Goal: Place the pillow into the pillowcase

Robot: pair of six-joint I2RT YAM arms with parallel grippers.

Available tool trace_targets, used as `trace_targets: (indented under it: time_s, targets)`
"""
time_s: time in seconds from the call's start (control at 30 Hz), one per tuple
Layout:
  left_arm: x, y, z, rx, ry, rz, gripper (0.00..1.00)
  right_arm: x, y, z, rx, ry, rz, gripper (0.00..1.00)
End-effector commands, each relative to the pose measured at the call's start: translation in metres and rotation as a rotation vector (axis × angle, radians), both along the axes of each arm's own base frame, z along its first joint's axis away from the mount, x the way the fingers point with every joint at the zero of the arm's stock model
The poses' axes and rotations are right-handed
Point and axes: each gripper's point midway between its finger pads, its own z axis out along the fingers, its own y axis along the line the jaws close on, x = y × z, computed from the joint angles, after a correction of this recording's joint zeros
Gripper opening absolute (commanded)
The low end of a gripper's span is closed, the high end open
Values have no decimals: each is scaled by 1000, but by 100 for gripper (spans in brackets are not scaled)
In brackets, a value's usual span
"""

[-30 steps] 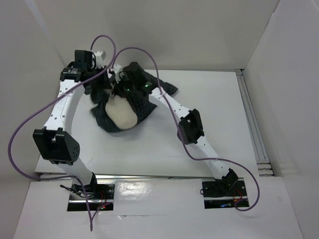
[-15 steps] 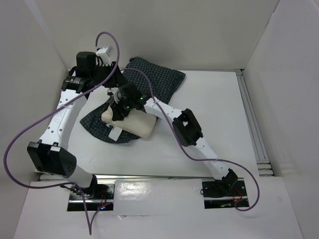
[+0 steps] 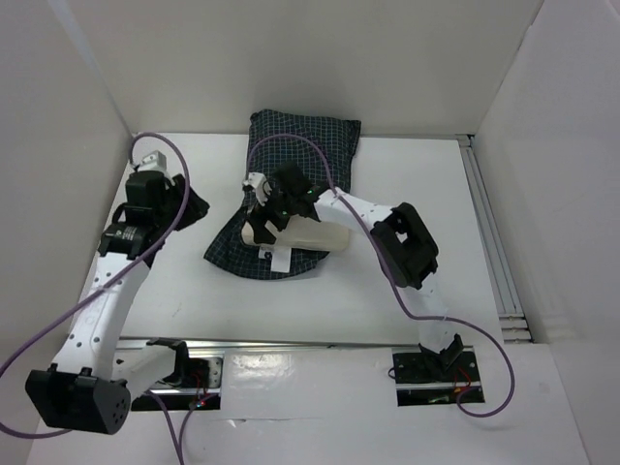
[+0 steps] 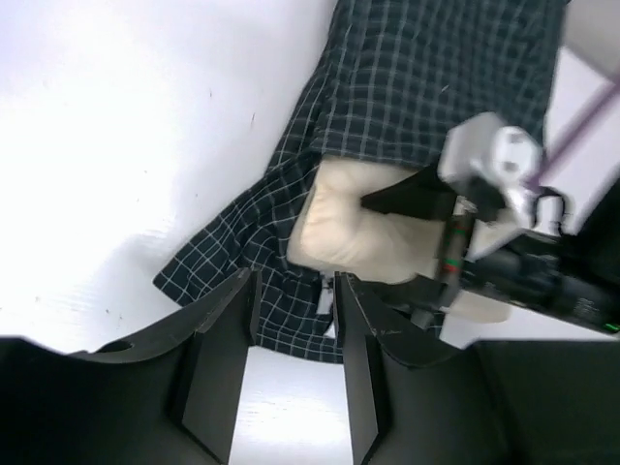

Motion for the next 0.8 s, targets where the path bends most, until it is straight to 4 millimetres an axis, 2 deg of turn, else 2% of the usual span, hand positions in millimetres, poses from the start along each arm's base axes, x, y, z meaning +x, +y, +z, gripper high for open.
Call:
trace_targets:
  time_s: [0.0, 0.07, 0.1, 0.13, 0.17, 0.2, 0.23, 0.27, 0.3, 0.33, 0.37, 0.43, 0.5, 0.57, 0.6, 0.63, 0.67, 0.7, 0.73, 0.77]
  targets:
    - [4, -5, -52, -78, 73, 44, 52, 21, -20, -13, -138, -221, 6, 100]
    - [8, -18, -60, -139, 50, 2, 50, 19, -17, -15, -141, -242, 16, 100]
    - [9, -23, -71, -155, 69, -22, 49, 21, -15, -12, -131, -257, 26, 100]
    - [4, -30, -93, -183, 118, -42, 49, 23, -15, -7, -125, -275, 16, 100]
    - [11, -34, -95, -196, 91, -61, 47, 22, -11, -3, -114, -315, 28, 100]
    - [12, -37, -102, -206, 96, -76, 45, 22, -7, 14, -90, -368, 28, 100]
    - [10, -39, -114, -221, 114, -77, 45, 26, -10, 20, -91, -409, 14, 100]
    - [12, -45, -123, -239, 132, -103, 43, 19, -8, 17, -97, -447, 53, 100]
    - [14, -48, -128, -247, 134, -106, 43, 20, -2, 20, -87, -489, 57, 100]
    - [19, -54, -130, -256, 119, -118, 42, 24, -4, 20, -104, -507, 48, 100]
    - [21, -56, -143, -259, 151, -121, 40, 23, 2, 20, -103, -516, 61, 100]
    - [28, -60, -151, -258, 165, -118, 37, 31, -2, 3, -154, -529, 50, 100]
    - [30, -66, -172, -265, 216, -122, 34, 29, 3, 0, -172, -553, 48, 100]
    - [35, -70, -179, -280, 220, -143, 33, 37, 1, -3, -181, -585, 26, 100]
    - [39, -79, -177, -294, 198, -177, 32, 34, 4, -4, -179, -596, 25, 97]
    - [40, -79, -189, -294, 221, -174, 30, 37, 5, -6, -178, -605, 16, 93]
    - [46, -80, -189, -303, 219, -167, 28, 41, 5, -2, -174, -616, -8, 88]
    - [49, -85, -191, -302, 228, -177, 26, 45, 7, -3, -167, -615, -28, 67]
    - [51, -83, -197, -292, 248, -161, 25, 47, 9, 2, -158, -623, -31, 54]
    - [56, -85, -202, -278, 270, -155, 22, 50, 7, -2, -169, -623, -57, 45]
